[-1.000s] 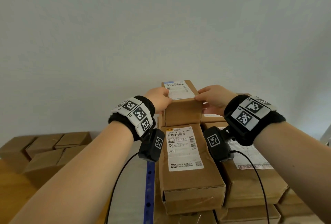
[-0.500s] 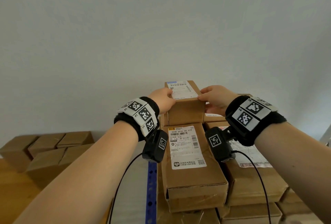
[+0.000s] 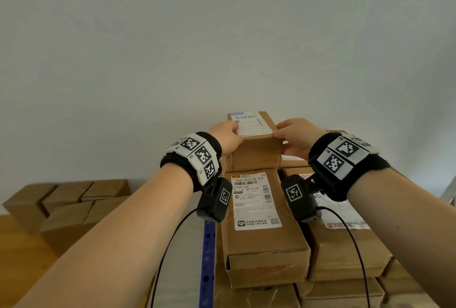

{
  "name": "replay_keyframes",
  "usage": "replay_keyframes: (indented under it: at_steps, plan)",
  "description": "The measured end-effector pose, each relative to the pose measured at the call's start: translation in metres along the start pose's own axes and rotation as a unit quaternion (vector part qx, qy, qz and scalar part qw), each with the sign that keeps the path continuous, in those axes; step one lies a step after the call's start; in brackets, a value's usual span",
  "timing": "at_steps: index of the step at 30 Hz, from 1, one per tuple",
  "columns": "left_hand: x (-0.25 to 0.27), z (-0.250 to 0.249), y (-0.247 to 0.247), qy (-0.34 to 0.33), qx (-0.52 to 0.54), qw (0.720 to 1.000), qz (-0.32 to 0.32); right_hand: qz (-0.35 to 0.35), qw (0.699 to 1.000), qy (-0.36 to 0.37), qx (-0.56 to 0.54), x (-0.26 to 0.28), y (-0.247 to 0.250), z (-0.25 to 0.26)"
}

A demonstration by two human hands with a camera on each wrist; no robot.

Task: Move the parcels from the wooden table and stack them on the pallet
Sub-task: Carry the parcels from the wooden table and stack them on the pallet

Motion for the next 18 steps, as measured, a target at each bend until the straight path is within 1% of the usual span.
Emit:
replay_keyframes:
  at_steps: [7, 11, 15, 18]
  plan:
    - [0.003, 0.001, 0.002, 0.012, 0.020, 1.000, -0.017, -0.017, 0.998, 0.025, 0.051, 0.006, 0.003, 0.005]
    - [0.009, -0.002, 0.003, -0.002, 0.010, 1.000, -0.028, -0.030, 0.995, 0.054, 0.083, 0.013, 0.004, 0.010]
    - [0.019, -0.004, 0.004, 0.000, 0.015, 0.999, -0.047, -0.062, 0.978, 0.113, 0.165, 0.023, 0.002, 0.017]
    - [0.028, -0.006, 0.009, 0.004, 0.010, 0.997, -0.079, -0.079, 0.962, 0.164, 0.202, 0.033, 0.002, 0.024]
Point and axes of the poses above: each hand's wrist, its own x-axis away from the middle knuckle, its own y-axis out of the back of the hand, z = x × y, the point moved 7 cm from there along -x, towards the middle knuckle, and after that the axes turned 8 degrees about -y, right-handed, at the moved point
